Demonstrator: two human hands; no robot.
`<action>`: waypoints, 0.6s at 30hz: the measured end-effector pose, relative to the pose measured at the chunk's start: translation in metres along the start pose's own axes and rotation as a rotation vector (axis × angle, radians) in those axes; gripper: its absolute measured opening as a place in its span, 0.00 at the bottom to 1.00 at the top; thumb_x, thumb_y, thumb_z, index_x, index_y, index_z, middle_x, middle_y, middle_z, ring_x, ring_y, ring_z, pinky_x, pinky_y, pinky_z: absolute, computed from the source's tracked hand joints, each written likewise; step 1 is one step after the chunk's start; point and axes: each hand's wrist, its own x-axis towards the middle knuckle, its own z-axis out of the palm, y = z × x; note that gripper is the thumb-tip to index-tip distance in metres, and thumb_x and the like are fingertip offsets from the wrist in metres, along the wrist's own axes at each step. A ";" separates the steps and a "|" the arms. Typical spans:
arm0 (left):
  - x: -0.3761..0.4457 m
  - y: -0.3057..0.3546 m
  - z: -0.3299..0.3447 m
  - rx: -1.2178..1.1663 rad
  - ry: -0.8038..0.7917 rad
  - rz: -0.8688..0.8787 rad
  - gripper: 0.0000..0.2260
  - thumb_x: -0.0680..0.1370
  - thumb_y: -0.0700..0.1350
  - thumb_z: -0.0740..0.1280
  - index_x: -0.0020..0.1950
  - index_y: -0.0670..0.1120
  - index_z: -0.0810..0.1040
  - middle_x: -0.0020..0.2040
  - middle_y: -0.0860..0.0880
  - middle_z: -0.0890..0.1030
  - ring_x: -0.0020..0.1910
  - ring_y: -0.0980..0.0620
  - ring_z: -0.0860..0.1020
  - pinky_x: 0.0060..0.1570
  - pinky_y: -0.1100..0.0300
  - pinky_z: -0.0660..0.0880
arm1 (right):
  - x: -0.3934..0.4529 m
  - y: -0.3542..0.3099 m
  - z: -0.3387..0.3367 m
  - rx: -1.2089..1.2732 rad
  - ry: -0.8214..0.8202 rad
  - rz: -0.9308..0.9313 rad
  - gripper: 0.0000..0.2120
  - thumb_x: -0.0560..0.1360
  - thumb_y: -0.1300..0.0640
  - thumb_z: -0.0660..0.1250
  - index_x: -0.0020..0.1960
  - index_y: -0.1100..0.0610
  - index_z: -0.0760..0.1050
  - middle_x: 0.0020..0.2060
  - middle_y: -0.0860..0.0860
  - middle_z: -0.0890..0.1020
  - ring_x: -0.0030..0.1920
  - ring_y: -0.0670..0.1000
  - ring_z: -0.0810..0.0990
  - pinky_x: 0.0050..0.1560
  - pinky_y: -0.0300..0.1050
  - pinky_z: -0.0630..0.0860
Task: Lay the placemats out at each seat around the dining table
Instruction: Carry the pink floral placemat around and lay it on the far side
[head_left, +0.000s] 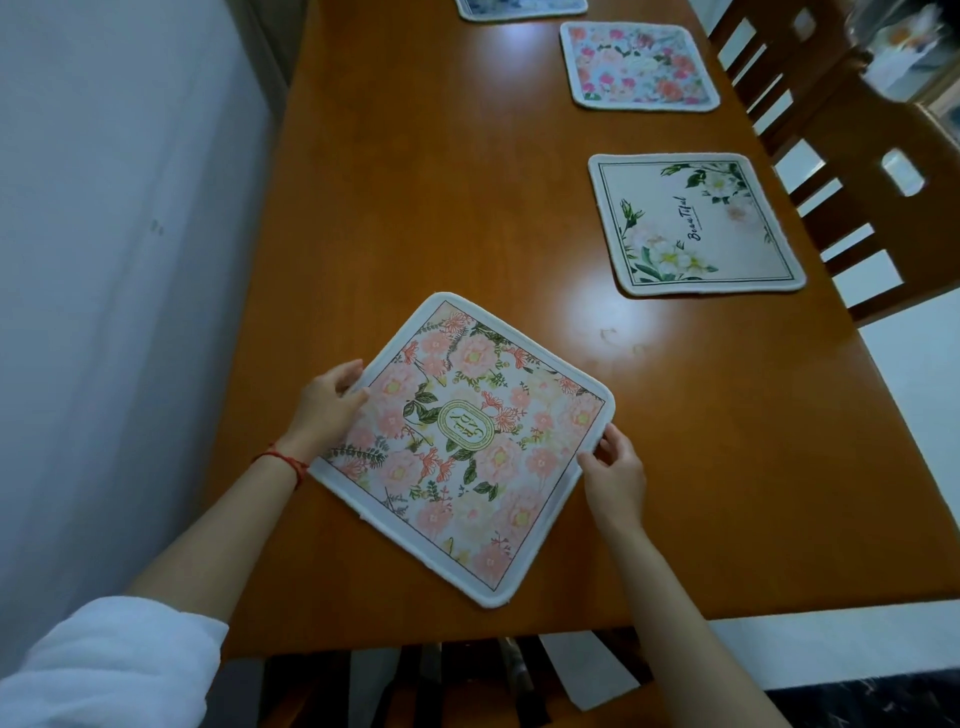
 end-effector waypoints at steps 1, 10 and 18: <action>-0.005 -0.003 0.001 -0.009 0.005 -0.006 0.20 0.78 0.39 0.62 0.70 0.42 0.66 0.68 0.43 0.71 0.53 0.49 0.76 0.37 0.73 0.75 | 0.004 -0.003 0.000 0.003 -0.005 -0.004 0.25 0.75 0.64 0.65 0.71 0.59 0.63 0.64 0.56 0.73 0.58 0.49 0.73 0.48 0.41 0.74; -0.055 -0.021 0.022 -0.166 0.091 -0.066 0.21 0.78 0.37 0.62 0.71 0.43 0.65 0.67 0.42 0.71 0.37 0.63 0.70 0.27 0.77 0.71 | 0.044 -0.030 0.000 -0.043 -0.077 -0.102 0.25 0.74 0.67 0.64 0.70 0.63 0.63 0.65 0.57 0.73 0.64 0.53 0.71 0.57 0.41 0.72; -0.087 -0.028 0.041 -0.287 0.171 -0.165 0.23 0.77 0.36 0.62 0.71 0.44 0.63 0.70 0.45 0.68 0.57 0.50 0.75 0.33 0.71 0.73 | 0.073 -0.044 0.009 -0.060 -0.192 -0.130 0.28 0.72 0.68 0.66 0.70 0.62 0.63 0.66 0.57 0.72 0.66 0.55 0.71 0.64 0.52 0.72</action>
